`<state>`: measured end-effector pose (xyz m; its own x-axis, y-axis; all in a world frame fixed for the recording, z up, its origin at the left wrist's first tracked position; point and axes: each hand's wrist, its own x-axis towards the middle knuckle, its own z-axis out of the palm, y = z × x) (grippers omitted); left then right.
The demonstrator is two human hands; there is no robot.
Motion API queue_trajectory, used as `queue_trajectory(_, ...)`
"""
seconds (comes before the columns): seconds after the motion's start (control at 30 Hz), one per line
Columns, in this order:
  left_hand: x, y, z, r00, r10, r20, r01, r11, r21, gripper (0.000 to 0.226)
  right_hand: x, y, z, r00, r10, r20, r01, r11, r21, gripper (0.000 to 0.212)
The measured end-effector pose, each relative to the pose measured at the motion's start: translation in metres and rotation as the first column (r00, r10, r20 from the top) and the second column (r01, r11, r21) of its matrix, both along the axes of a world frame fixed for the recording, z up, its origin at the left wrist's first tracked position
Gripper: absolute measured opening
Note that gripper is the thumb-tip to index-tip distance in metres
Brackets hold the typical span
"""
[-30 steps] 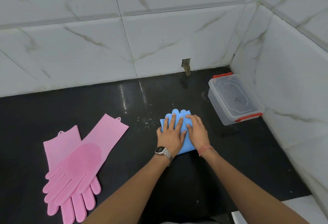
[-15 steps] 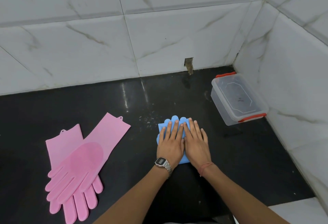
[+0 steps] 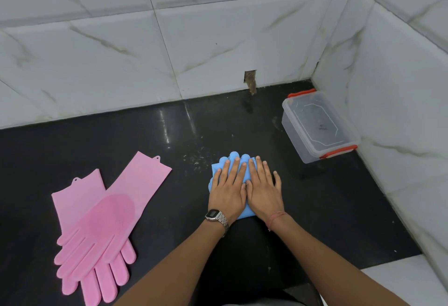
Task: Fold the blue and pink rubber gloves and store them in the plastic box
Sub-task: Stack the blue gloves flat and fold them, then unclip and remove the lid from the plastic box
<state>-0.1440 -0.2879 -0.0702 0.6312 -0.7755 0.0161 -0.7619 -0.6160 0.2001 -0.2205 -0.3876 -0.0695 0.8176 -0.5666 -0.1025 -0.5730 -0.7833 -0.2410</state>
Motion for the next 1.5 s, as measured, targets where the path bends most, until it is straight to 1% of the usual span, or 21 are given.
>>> queue_trajectory(0.13,0.000,0.001,0.005,1.000,-0.010,-0.023,0.011,0.999,0.032,0.058,0.000,-0.001,0.004,0.999,0.021,-0.034,-0.021,1.000,0.007,0.060)
queue_trajectory(0.23,0.001,0.004,0.007,0.999,-0.026,-0.036,0.028,0.999,0.039,0.060,-0.001,-0.005,0.012,0.997,0.058,-0.049,-0.056,0.997,0.049,0.061)
queue_trajectory(0.3,0.002,0.004,0.009,0.999,-0.039,-0.037,0.041,0.999,0.034,0.060,-0.004,-0.008,0.022,0.996,0.086,-0.024,-0.084,0.994,0.066,0.061)
queue_trajectory(0.33,0.002,0.004,0.011,0.998,-0.045,-0.037,0.046,0.998,0.030,0.059,-0.006,-0.010,0.029,0.996,0.081,0.028,-0.083,0.993,0.079,0.061)
queue_trajectory(0.37,0.002,0.004,0.012,0.998,-0.050,-0.035,0.051,0.998,0.025,0.059,-0.008,-0.012,0.037,0.992,0.039,0.121,-0.053,0.992,0.112,0.060)
queue_trajectory(0.4,0.002,0.003,0.013,0.998,-0.054,-0.033,0.055,0.998,0.020,0.058,-0.012,-0.014,0.047,0.967,-0.054,0.248,0.008,0.984,0.180,0.057)
queue_trajectory(0.43,0.001,0.003,0.015,0.998,-0.060,-0.028,0.060,0.998,0.014,0.057,-0.016,-0.017,0.057,0.905,-0.192,0.381,0.083,0.955,0.285,0.049)
queue_trajectory(0.47,0.000,0.002,0.016,0.998,-0.067,-0.019,0.067,0.998,0.007,0.057,-0.022,-0.021,0.067,0.801,-0.353,0.483,0.147,0.899,0.414,0.037)
queue_trajectory(0.5,-0.001,0.002,0.019,0.997,-0.076,-0.007,0.076,0.997,-0.002,0.057,-0.029,-0.026,0.074,0.681,-0.512,0.524,0.190,0.814,0.548,0.025)
queue_trajectory(0.53,-0.003,0.001,0.021,0.996,-0.086,0.003,0.086,0.996,-0.011,0.056,-0.037,-0.033,0.079,0.566,-0.652,0.504,0.222,0.710,0.669,0.015)
queue_trajectory(0.57,-0.004,0.000,0.024,0.995,-0.095,0.011,0.095,0.995,-0.019,0.056,-0.045,-0.042,0.081,0.473,-0.761,0.445,0.256,0.602,0.757,0.015)
queue_trajectory(0.6,-0.005,-0.001,0.026,0.995,-0.103,0.017,0.103,0.994,-0.024,0.056,-0.053,-0.051,0.081,0.409,-0.836,0.366,0.291,0.500,0.816,0.020)
queue_trajectory(0.67,-0.007,-0.005,0.031,0.993,-0.116,0.025,0.117,0.993,-0.024,0.055,-0.067,-0.070,0.080,0.358,-0.906,0.224,0.352,0.353,0.867,0.031)
queue_trajectory(0.73,-0.009,-0.009,0.036,0.991,-0.128,0.027,0.129,0.991,-0.029,0.054,-0.074,-0.090,0.080,0.353,-0.924,0.149,0.393,0.291,0.872,0.042)
queue_trajectory(0.83,-0.014,-0.017,0.043,0.987,-0.161,0.013,0.161,0.986,-0.053,0.050,-0.072,-0.115,0.084,0.386,-0.912,0.140,0.397,0.301,0.867,0.058)
queue_trajectory(0.9,-0.018,-0.024,0.048,0.983,-0.185,0.020,0.185,0.981,-0.056,0.047,-0.067,-0.128,0.087,0.402,-0.906,0.129,0.417,0.307,0.856,0.062)
queue_trajectory(1.07,-0.030,-0.039,0.061,0.974,-0.226,0.029,0.228,0.966,-0.120,0.041,-0.058,-0.142,0.084,0.404,-0.908,0.110,0.440,0.298,0.847,0.040)
queue_trajectory(1.17,-0.035,-0.047,0.067,0.971,-0.237,0.006,0.234,0.954,-0.187,0.041,-0.061,-0.134,0.083,0.390,-0.916,0.094,0.399,0.260,0.879,0.042)
queue_trajectory(1.3,-0.039,-0.061,0.070,0.952,-0.302,-0.043,0.282,0.926,-0.251,0.050,-0.078,-0.111,0.082,0.382,-0.923,0.036,0.299,0.160,0.941,0.040)
queue_trajectory(1.43,-0.050,-0.079,0.064,0.896,-0.443,-0.032,0.434,0.889,-0.146,0.062,-0.096,-0.083,0.085,0.407,-0.913,0.000,0.183,0.082,0.980,0.033)
queue_trajectory(1.5,-0.055,-0.085,0.061,0.901,-0.432,-0.038,0.427,0.899,-0.100,0.062,-0.104,-0.076,0.087,0.412,-0.911,-0.005,0.159,0.067,0.985,0.027)
